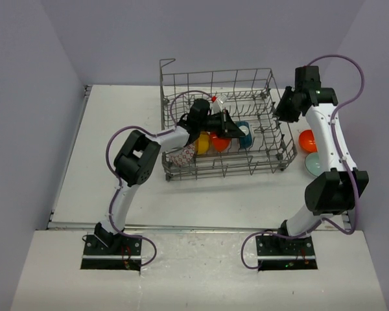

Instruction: Unload the bowls from the dish rack

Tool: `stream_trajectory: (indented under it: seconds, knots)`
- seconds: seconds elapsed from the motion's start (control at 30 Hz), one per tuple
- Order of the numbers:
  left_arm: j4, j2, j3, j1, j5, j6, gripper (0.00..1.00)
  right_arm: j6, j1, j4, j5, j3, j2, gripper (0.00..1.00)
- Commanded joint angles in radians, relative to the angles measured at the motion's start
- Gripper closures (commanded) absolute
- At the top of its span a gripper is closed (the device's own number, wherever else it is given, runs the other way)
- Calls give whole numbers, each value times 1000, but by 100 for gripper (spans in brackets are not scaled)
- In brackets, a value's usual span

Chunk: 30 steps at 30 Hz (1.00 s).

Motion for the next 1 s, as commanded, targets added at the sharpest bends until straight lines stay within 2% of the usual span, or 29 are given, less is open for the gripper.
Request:
stream_trajectory:
  seconds: [0.0,0.07,0.1,0.17,0.43,0.67,0.83,0.93,0.97]
  knots:
    - [110,-131,43,29,-31,89,100,-14,-15,-39,32,6,13,70]
    - [122,-137,29,34,-36,83,100,-20,-17,-41,31,-1,21,69]
    - [119,-134,26,37,-39,84,100,-23,-17,-56,35,-1,30,61]
    - [108,-128,27,38,-40,91,100,-33,-17,-67,64,-2,53,57]
    - [104,-115,-28,38,-51,98,100,-48,-53,-68,163,18,93,49]
    - [115,-114,-55,41,-31,106,100,-57,-98,-90,197,97,168,49]
    - [107,-94,-26,44,-19,103,100,-57,-99,-88,167,90,222,50]
    - [96,-76,7,46,-8,98,100,-48,-99,-64,152,43,221,56]
    - [95,-63,18,46,0,97,100,-45,-99,-53,146,32,219,63]
